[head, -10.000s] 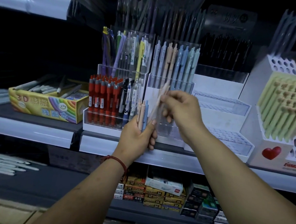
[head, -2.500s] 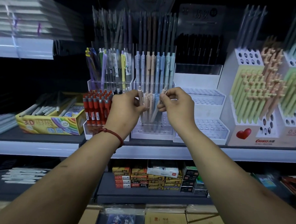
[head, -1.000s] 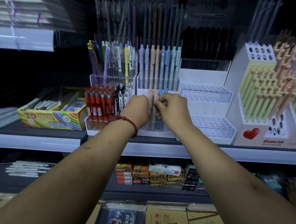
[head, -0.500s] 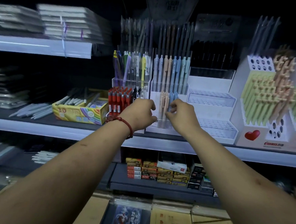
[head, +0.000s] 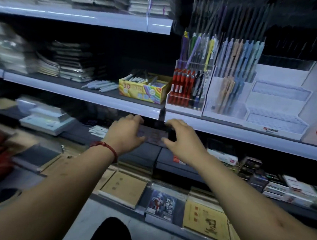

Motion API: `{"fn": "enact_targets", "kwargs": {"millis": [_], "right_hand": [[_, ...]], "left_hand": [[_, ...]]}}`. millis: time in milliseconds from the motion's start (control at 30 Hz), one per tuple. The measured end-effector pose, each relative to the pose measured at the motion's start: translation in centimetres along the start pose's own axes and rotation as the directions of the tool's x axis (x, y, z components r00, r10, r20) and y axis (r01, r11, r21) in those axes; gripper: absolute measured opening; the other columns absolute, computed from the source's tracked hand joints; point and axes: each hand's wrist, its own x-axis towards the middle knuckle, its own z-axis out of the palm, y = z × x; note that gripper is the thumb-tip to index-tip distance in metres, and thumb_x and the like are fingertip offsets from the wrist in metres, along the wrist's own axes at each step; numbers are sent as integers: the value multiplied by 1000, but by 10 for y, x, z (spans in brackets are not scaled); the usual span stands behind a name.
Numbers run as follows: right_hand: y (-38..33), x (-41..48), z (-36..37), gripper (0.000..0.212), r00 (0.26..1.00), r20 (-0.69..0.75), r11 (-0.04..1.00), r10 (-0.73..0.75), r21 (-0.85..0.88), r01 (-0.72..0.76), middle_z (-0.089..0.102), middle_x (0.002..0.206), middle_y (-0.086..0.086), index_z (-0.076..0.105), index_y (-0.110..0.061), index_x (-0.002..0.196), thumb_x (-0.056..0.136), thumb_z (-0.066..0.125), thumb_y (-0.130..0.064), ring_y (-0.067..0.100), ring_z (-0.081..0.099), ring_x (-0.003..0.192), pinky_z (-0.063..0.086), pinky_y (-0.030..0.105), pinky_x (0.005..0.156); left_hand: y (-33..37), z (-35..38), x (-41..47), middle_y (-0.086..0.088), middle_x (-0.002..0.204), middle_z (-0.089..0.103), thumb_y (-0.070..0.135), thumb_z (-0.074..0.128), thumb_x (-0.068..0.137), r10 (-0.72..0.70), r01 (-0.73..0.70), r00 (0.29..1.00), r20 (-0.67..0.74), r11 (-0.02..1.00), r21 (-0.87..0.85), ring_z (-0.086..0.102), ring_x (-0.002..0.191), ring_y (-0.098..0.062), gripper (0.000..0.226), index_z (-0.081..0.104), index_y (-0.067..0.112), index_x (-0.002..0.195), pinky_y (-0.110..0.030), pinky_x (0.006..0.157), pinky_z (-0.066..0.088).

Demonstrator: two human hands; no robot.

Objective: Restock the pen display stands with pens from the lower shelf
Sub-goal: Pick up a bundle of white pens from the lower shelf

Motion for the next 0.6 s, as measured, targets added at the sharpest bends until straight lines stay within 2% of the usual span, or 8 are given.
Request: {"fn": "enact_targets", "kwargs": {"millis": [100, 200, 367, 500, 600], "right_hand": [[-12, -3, 51, 55, 998, 64, 999, -18, 41, 15, 51, 142, 3, 50, -18, 142, 93, 71, -32, 23, 53, 128, 45, 35, 105], [-17, 6, 100, 58, 993, 120, 998, -21, 59, 14, 46, 146, 1, 47, -20, 145, 95, 69, -35, 20, 49, 130, 42, 31, 103], [-12, 48, 178, 57, 978, 209, 990, 22, 129, -50, 39, 152, -6, 42, -26, 148, 98, 65, -40, 17, 49, 130, 41, 26, 99], [3, 108, 246, 53, 975, 222, 985, 17, 164, -55, 44, 142, -11, 45, -27, 143, 97, 67, -39, 9, 45, 129, 34, 19, 96], [17, 158, 298, 49, 977, 214, 979, -5, 199, -38, 43, 137, -14, 47, -28, 138, 96, 69, -36, 6, 45, 125, 41, 22, 97]], "left_hand": [[-44, 22, -27, -9, 128, 60, 44, 74, 86, -59, 59, 998, 12, 998, 0, 60, 118, -33, 56, 55, 18, 133, -47, 97, 50], [-83, 47, -42, -5, 134, 59, 45, 72, 89, -124, 125, 992, 26, 992, -29, 58, 122, -29, 57, 52, 22, 137, -46, 100, 49], [-141, 99, -34, -3, 136, 59, 44, 68, 91, -230, 234, 972, 48, 965, -116, 58, 121, -24, 53, 51, 23, 136, -40, 99, 50], [-189, 151, 0, 1, 134, 59, 42, 68, 94, -317, 308, 949, -1, 923, -233, 56, 121, -20, 51, 51, 24, 138, -37, 99, 49], [-222, 195, 31, 2, 135, 58, 36, 68, 94, -396, 351, 916, -65, 870, -345, 54, 124, -20, 50, 52, 23, 139, -38, 103, 47]]}}
